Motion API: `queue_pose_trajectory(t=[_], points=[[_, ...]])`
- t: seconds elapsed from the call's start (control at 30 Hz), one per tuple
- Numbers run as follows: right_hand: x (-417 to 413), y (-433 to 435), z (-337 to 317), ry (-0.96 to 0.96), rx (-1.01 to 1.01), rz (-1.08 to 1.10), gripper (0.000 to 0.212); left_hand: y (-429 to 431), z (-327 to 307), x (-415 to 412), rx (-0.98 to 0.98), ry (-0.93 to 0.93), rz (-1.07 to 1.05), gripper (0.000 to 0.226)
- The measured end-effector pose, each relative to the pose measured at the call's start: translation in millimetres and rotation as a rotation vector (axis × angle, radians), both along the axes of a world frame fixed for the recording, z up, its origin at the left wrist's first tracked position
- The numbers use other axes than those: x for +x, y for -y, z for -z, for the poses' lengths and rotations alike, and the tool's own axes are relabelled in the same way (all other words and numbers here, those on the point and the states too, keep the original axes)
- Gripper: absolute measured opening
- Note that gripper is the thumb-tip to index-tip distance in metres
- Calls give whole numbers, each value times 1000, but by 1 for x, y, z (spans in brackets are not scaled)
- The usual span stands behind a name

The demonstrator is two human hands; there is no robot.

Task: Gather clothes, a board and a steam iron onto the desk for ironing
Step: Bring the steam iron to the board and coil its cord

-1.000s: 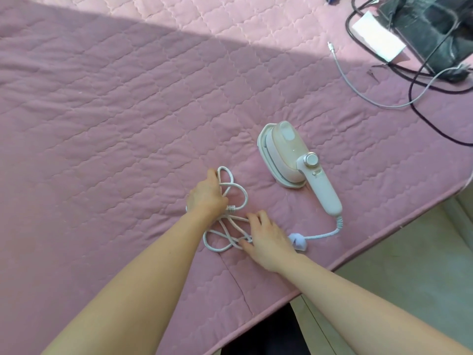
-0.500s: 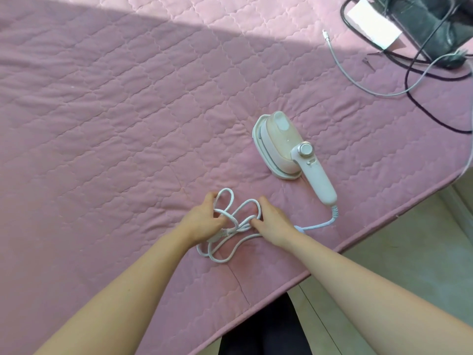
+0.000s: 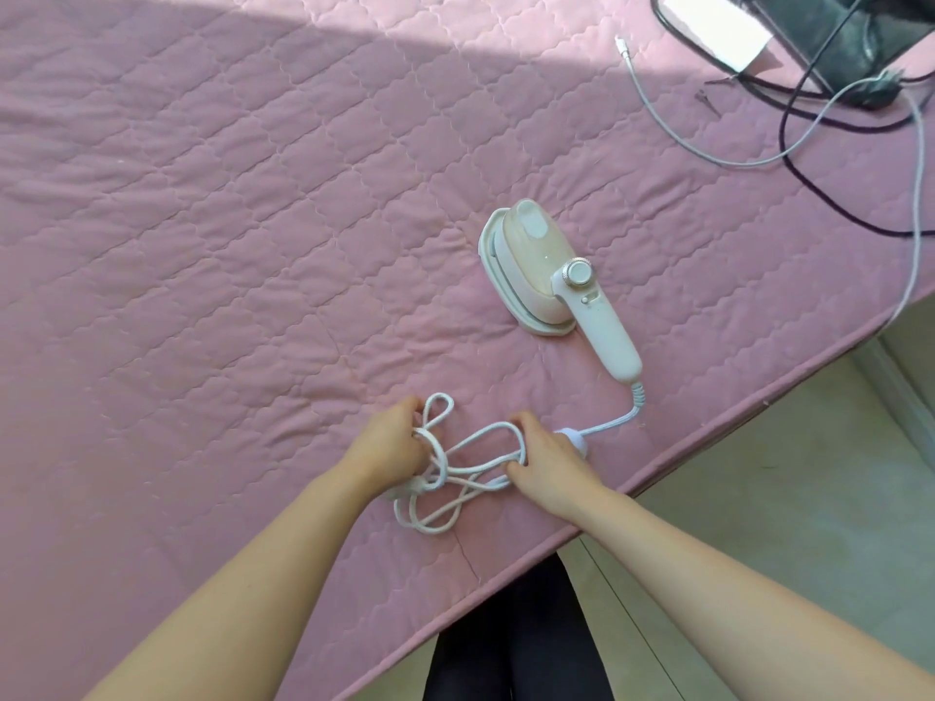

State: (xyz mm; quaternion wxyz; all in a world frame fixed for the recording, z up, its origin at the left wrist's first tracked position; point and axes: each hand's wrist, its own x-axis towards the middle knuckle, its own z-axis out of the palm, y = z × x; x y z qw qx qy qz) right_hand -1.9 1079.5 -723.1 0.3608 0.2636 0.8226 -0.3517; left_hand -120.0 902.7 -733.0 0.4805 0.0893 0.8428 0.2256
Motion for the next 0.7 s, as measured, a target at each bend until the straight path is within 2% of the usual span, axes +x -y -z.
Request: queue_pose_trajectory(t=[0.13, 0.2, 0.3, 0.37, 0.43, 0.5, 0.53, 0.6, 0.63, 0.7], points=[[0, -3, 2, 21, 204, -10, 33, -2, -3, 8, -61, 14, 106, 26], [-2, -4, 2, 43, 181, 84, 32, -3, -8, 11, -46, 96, 89, 36], [-4, -6, 3, 16, 83, 283, 21, -4, -19, 17, 84, 327, -81, 52], [-4, -6, 3, 2, 61, 339, 21, -3, -26, 21, 141, 435, -140, 74], [-5, -6, 3, 20, 8, 419, 17, -4, -27, 25, 138, 449, -132, 94], [-4, -7, 3, 47, -56, 523, 30, -11, -24, 33, 95, 371, -87, 113], [-3, -8, 2, 51, -33, 471, 34, -17, -22, 38, 62, 299, -54, 120], [2, -11, 4, 44, 148, 201, 34, -28, -16, 51, -28, 127, 45, 127], [5, -13, 5, 20, 221, 128, 32, -33, -14, 58, -85, 38, 102, 126], [7, -15, 3, -7, 186, 160, 30, -42, -8, 72, -185, -143, 209, 116]])
